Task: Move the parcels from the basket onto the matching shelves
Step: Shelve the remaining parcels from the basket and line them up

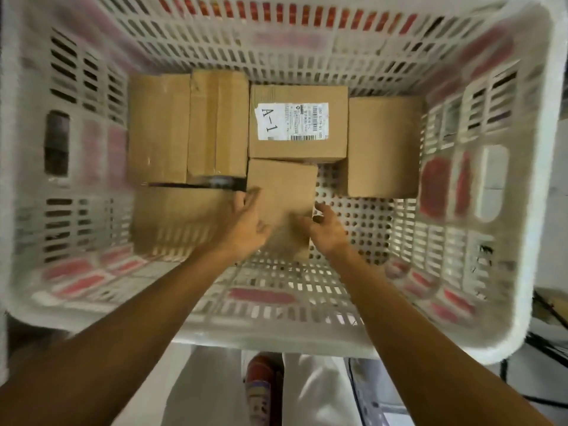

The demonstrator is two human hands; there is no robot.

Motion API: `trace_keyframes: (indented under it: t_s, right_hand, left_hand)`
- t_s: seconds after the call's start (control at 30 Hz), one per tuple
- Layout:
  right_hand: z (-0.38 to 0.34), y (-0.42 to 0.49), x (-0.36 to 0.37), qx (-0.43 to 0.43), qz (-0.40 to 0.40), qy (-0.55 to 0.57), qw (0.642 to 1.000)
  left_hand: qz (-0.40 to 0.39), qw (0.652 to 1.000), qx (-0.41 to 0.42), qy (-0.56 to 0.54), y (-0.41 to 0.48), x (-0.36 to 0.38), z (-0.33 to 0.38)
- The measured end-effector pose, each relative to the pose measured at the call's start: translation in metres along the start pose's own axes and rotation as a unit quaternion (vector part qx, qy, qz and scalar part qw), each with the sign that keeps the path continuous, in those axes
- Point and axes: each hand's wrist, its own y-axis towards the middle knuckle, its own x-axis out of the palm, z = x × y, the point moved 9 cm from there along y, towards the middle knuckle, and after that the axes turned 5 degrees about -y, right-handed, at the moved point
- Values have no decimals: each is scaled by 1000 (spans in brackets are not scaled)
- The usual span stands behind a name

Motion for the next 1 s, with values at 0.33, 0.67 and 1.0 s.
trace_keyframes:
  t_s: [0.33,0.67,1.0]
  right_hand:
    - [26,0,0,69,8,105,992]
    - [36,18,-16,53,69,14,996]
    - [37,23,-6,47,22,138,989]
  left_hand:
    - [-13,979,-119,-163,9,-8,-8]
    - [2,967,-83,-242,15,9,-22]
    - [-56,958,-139,-243,32,27,-42]
